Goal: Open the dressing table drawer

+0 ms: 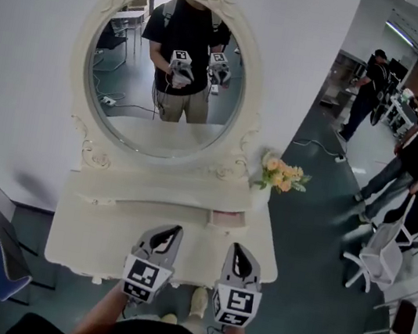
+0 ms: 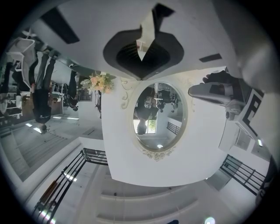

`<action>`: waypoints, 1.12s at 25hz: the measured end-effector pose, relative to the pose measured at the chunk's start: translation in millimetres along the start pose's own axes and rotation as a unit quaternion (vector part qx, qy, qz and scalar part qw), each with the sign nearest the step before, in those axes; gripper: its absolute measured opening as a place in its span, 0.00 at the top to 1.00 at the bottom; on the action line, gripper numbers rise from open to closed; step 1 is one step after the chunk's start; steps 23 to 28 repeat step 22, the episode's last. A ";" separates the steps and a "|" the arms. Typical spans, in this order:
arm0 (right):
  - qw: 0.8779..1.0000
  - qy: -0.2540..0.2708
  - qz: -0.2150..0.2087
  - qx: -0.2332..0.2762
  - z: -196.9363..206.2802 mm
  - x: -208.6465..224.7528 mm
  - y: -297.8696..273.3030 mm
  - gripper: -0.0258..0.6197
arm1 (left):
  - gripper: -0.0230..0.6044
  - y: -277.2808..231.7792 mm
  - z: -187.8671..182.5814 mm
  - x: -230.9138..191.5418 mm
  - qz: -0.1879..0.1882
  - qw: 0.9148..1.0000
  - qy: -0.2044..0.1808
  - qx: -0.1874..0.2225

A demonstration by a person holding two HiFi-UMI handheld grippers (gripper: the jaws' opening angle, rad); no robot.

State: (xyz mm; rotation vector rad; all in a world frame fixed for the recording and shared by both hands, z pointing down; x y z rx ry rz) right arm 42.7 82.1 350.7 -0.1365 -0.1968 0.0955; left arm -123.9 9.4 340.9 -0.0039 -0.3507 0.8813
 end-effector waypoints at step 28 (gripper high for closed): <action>1.000 -0.006 0.005 -0.003 2.3 0.3 -15.1 0.97 | 0.96 -13.9 7.8 -12.7 0.008 1.000 0.000 -0.003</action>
Point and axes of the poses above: the fingertips, and each gripper's own axes: y backward along the fingers, x to its right, z out of its underside, the point moved 5 cm from there along y, backward along the fingers, and after that the axes turned 15 degrees about -y, right-handed, at the moved point
